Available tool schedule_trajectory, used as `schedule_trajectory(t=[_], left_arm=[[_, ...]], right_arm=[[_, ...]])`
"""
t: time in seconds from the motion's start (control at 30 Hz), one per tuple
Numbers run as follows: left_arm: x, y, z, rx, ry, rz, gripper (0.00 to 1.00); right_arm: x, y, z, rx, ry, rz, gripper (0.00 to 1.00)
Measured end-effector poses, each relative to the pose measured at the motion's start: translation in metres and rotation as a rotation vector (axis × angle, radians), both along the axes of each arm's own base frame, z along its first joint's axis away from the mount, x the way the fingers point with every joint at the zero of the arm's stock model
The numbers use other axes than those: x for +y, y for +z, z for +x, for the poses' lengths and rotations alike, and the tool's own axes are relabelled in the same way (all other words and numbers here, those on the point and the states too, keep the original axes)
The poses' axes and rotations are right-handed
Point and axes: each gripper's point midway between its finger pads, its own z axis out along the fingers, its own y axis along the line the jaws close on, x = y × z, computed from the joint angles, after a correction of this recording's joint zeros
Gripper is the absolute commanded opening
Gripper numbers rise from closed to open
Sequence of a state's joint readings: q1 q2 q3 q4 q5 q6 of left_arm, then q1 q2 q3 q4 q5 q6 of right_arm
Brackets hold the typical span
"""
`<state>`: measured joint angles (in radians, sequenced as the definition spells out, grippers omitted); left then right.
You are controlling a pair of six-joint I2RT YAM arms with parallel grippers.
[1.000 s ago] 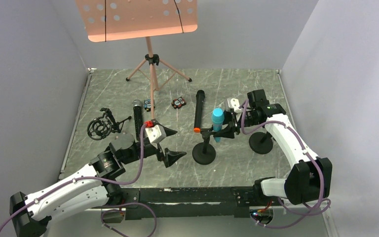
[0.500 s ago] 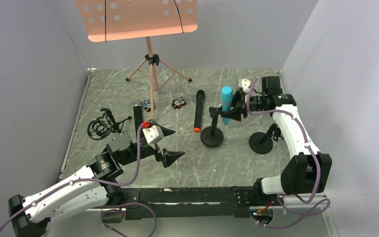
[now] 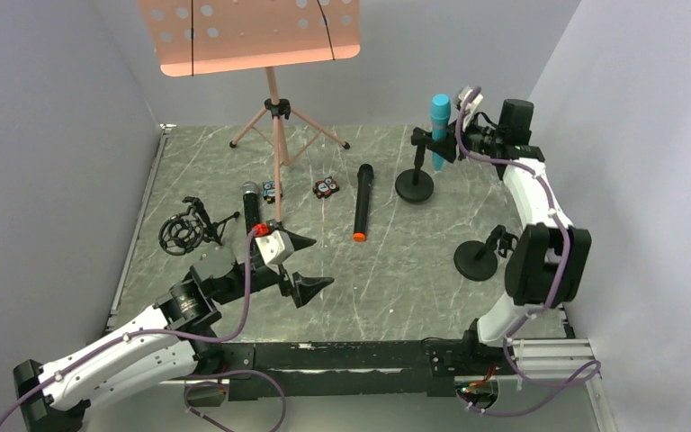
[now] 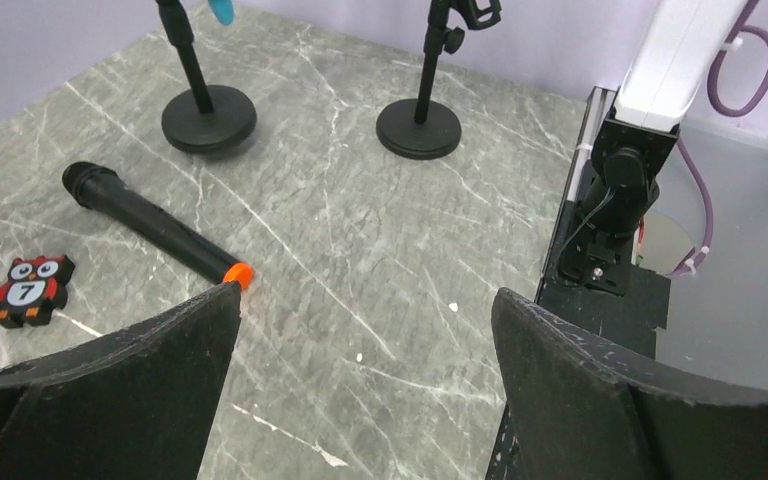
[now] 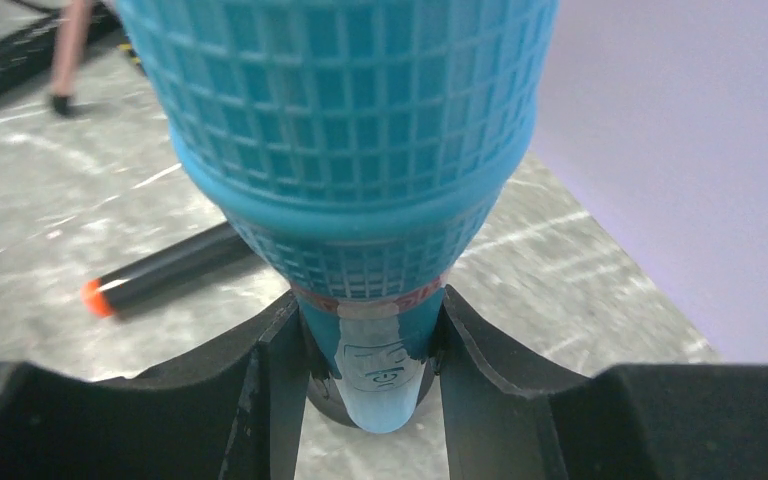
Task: Attach the microphones to the stand
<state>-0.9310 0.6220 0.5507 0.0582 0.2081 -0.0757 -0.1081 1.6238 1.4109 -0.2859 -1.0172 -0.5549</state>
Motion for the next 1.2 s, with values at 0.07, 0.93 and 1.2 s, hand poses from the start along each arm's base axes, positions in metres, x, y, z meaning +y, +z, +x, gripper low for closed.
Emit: schedule_trajectory(t=[0.07,0.93,1.2], left_arm=[[0.003,-0.003,-0.001,0.002,0.005,0.000,0.99],[0.016,-0.010,-0.003,0.030,0.049,0.004,0.99],[0.022,-0.008,-0.006,0.075,0.061,0.009,0.99]], right_arm=[[-0.010,-0.012,0.027,0.014,-0.071,0.003,0.30],[-0.049,-0.029,0.101,-0.009,-0.281,0.076,0.99],[-0.065,-0.014,0.076,-0.021,-0.330,0.083,1.00]])
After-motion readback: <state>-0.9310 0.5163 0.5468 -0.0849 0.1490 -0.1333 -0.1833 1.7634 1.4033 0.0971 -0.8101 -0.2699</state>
